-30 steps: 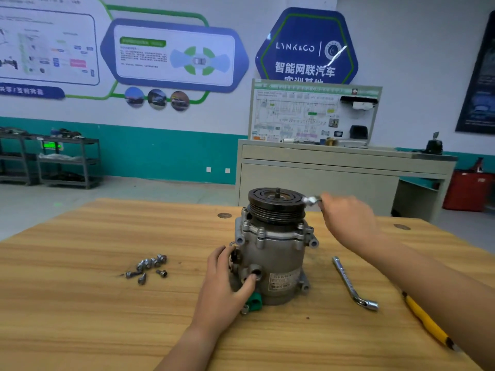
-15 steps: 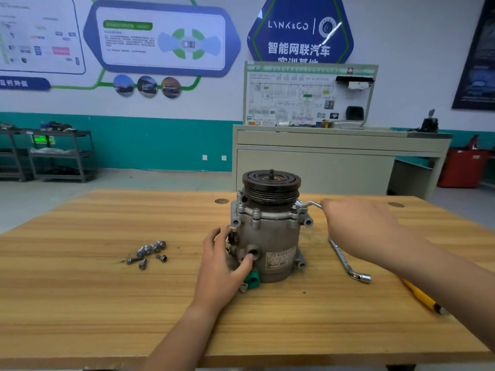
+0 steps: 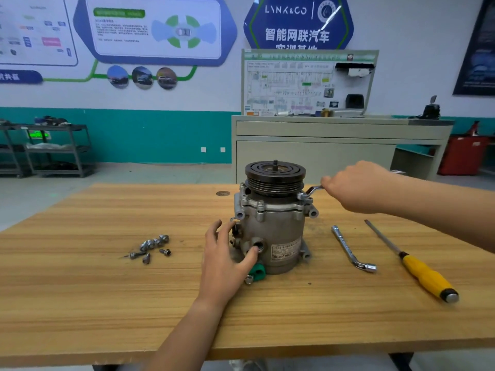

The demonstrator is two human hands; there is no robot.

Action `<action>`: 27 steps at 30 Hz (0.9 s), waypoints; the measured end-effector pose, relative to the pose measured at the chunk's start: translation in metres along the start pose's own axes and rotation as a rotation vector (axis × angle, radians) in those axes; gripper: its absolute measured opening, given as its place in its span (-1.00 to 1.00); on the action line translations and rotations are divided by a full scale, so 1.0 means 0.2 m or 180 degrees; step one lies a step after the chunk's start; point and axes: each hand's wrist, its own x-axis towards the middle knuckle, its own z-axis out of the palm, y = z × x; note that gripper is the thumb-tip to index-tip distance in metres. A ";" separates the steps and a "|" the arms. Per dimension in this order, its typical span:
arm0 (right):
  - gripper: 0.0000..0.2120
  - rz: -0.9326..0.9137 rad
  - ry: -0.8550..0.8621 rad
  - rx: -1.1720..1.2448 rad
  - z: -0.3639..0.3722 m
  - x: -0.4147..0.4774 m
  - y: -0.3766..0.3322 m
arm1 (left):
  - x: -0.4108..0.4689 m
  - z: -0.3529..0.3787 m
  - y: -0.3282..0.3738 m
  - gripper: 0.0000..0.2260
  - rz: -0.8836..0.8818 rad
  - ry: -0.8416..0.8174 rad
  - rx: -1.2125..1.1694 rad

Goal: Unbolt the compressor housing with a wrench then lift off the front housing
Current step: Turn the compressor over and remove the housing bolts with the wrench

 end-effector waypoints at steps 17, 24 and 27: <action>-0.84 0.0979 0.0173 0.1875 -0.02 -0.17 -0.12 | -0.01 0.00 0.04 -0.41 -0.0159 0.0060 0.0226; -0.84 0.0487 -0.0119 0.0493 -0.16 -0.20 -0.20 | -0.02 0.00 0.06 -0.42 -0.0193 0.0151 0.0692; -0.83 0.0031 -0.0054 -0.0319 -0.23 -0.21 -0.20 | -0.02 0.00 0.06 -0.43 -0.0187 0.0184 0.0734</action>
